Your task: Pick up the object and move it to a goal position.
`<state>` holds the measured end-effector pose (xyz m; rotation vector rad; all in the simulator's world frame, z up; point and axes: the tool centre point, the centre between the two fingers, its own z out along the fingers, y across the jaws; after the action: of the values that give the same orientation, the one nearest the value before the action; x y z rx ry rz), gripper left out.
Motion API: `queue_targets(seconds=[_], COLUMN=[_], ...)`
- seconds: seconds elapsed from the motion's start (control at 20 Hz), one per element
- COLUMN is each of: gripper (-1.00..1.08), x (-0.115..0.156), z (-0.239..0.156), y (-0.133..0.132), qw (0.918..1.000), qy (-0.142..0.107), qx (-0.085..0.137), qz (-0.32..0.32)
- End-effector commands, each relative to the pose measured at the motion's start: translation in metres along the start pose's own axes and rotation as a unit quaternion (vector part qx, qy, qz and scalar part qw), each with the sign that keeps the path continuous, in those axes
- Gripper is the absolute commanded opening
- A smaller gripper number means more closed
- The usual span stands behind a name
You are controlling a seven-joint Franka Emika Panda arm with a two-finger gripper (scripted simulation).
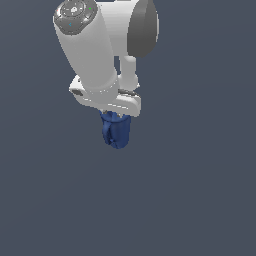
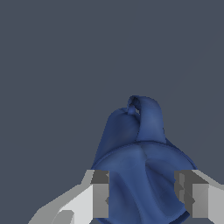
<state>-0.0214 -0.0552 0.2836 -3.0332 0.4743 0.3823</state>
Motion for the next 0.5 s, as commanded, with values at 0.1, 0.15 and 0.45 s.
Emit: queue_targets(seconds=[0.1, 0.15, 0.45], gripper=[0.28, 0.28, 0.28], x=[0.017, 0.021, 0.040], z=[0.006, 0.008, 0.020], y=[0.005, 0.006, 0.012], qw=[0.9988, 0.9983, 0.9928], qy=[-0.030, -0.037, -0.076], qx=[0.005, 0.005, 0.008], qz=[0.037, 0.045, 0.092])
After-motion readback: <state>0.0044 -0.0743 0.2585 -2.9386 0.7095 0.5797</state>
